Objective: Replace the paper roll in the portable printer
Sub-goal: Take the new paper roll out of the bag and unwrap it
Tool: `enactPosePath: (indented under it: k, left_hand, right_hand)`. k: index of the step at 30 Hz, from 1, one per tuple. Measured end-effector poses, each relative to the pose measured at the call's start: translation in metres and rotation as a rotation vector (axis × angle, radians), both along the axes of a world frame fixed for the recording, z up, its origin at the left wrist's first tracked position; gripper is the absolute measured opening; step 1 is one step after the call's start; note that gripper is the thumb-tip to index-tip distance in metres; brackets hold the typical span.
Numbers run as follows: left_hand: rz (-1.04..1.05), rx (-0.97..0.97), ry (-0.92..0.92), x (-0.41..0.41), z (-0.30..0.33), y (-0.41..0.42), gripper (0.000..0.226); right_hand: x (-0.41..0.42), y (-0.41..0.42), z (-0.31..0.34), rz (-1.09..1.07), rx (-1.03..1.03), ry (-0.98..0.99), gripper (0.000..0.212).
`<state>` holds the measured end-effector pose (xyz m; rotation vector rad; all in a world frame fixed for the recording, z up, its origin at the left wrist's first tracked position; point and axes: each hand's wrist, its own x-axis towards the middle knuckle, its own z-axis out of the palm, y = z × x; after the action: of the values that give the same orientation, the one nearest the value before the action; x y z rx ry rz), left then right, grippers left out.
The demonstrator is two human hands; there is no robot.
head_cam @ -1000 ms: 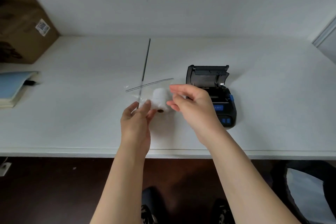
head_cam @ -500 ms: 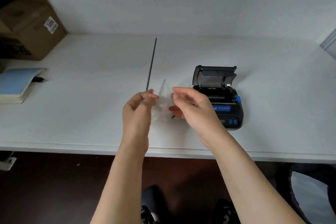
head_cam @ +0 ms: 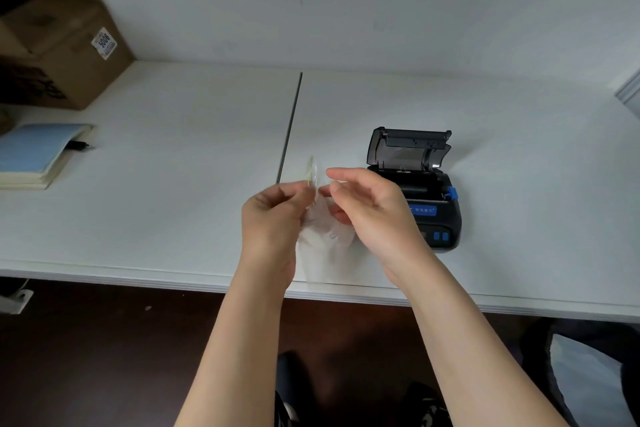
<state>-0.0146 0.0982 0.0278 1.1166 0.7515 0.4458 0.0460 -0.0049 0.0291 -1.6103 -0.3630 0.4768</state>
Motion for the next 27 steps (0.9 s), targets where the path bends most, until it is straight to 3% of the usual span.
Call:
enactPosePath:
  k: [3,6,10,19,27]
  left_hand:
    - [0.000,0.132,-0.098,-0.001,0.011,-0.001,0.010]
    - [-0.041,0.284,-0.042,-0.001,0.013,-0.004,0.009]
    - [-0.093,0.302,0.020,-0.002,0.009,-0.004,0.010]
    - [-0.072,0.459,0.057,-0.001,0.014,0.000,0.006]
    - [-0.203,0.470,0.069,-0.003,0.017,-0.004,0.008]
  right_hand:
    - [-0.001,0.002,0.003,-0.067,0.086,-0.024,0.011]
    - [-0.001,0.004,0.003,-0.099,0.112,0.005,0.007]
    - [0.001,0.004,0.001,-0.121,0.053,-0.023,0.005]
    - [0.003,-0.001,0.005,-0.157,0.112,0.163,0.009]
    - [0.004,-0.002,0.005,-0.166,0.061,0.113,0.003]
